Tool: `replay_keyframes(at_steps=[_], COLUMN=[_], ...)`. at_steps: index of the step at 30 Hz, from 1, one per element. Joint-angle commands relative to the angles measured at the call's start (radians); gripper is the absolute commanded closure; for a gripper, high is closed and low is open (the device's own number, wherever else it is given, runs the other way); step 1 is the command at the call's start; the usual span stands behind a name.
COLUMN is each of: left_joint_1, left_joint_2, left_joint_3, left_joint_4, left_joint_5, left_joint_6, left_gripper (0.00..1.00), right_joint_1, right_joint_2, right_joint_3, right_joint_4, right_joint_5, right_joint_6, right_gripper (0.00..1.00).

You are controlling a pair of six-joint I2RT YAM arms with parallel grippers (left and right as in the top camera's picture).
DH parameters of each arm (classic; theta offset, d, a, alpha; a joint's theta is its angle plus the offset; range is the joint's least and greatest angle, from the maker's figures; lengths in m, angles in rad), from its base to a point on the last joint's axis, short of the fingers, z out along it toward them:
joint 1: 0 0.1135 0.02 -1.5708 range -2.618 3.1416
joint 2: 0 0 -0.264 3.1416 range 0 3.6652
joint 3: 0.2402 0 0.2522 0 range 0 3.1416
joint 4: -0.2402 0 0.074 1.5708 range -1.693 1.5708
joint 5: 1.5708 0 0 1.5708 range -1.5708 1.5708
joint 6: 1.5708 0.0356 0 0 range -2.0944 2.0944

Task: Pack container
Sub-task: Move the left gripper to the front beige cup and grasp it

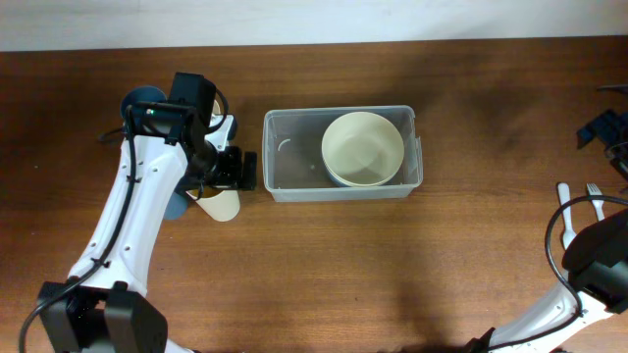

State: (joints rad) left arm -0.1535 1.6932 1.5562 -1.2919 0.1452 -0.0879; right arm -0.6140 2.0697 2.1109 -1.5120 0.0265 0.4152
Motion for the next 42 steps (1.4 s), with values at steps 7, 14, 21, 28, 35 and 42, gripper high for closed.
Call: replay_keyframes(at_steps=[7,14,21,28,35,42], left_joint_1=[-0.004,-0.004,-0.004,-0.004,-0.004,-0.004], left_joint_2=[0.047,0.076,0.077,0.085,0.120,0.141], left_joint_3=[0.013,0.013,0.013,0.013,0.013,0.014], left_joint_4=[-0.069,-0.027,0.020,0.014,0.011,0.005], left_joint_5=[-0.079,-0.079,-0.083,-0.083,-0.083,-0.082], left_joint_6=[-0.010,-0.009,0.014,0.014,0.014,0.013], left_gripper=[0.00,0.00,0.00,0.11,0.18,0.52], right_joint_1=[-0.002,-0.002,-0.002,-0.002,-0.002,-0.002], right_joint_2=[0.002,0.003,0.003,0.002,0.002,0.003], right_joint_3=[0.000,0.000,0.000,0.000,0.000,0.000], right_joint_4=[0.002,0.002,0.002,0.002,0.002,0.002], right_joint_5=[0.011,0.011,0.011,0.011,0.011,0.011], right_joint_6=[0.005,0.005,0.005,0.005,0.005,0.005], right_gripper=[0.01,0.01,0.01,0.01,0.01,0.01])
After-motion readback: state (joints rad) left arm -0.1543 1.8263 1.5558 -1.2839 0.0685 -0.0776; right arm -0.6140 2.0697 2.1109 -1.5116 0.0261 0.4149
